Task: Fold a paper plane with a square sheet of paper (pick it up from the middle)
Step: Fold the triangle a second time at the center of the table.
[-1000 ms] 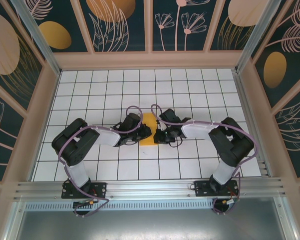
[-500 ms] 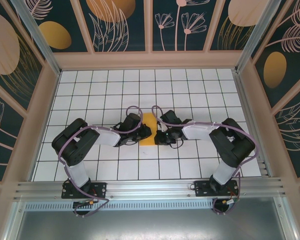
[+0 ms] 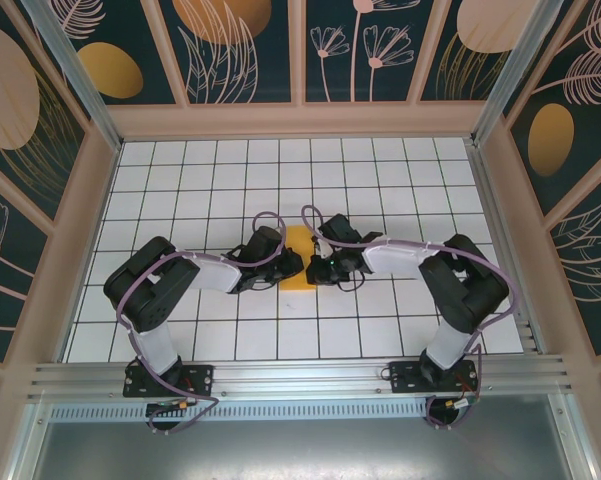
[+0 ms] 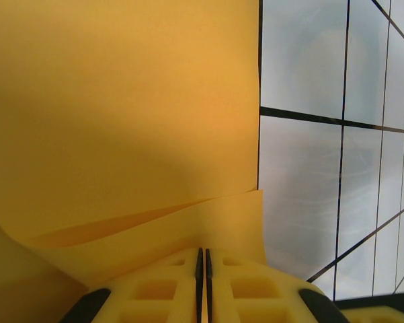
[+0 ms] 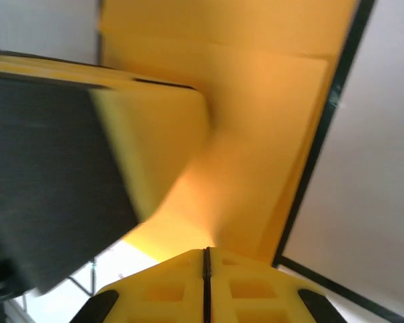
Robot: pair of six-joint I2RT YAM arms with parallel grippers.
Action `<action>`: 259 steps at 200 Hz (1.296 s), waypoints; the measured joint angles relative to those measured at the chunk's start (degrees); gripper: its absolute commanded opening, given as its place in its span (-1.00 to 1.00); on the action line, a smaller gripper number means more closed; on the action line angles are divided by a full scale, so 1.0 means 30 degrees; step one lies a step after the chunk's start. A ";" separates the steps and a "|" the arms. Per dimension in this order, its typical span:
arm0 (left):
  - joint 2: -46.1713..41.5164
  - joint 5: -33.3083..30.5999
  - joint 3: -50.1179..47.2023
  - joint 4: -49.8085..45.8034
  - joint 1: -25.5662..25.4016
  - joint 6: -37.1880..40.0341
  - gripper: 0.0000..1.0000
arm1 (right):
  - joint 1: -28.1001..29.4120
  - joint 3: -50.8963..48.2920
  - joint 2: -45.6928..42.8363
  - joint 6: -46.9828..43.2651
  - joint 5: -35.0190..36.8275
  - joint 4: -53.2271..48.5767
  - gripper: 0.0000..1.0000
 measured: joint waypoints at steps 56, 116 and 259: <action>0.0000 -0.0080 0.0000 0.0000 -0.0029 0.0007 -0.71 | -0.0044 -0.1319 -0.0517 -0.0066 -0.0160 0.0466 -0.77; -0.0007 -0.0124 0.0000 0.0000 -0.0036 0.0000 -0.71 | -0.0146 -0.2004 -0.2084 -0.0204 -0.0160 -0.1399 -0.75; -0.0036 -0.0146 0.0015 -0.0029 -0.0036 -0.0007 -0.71 | -0.0168 0.0102 0.0437 -0.0138 0.0219 -0.0219 -0.77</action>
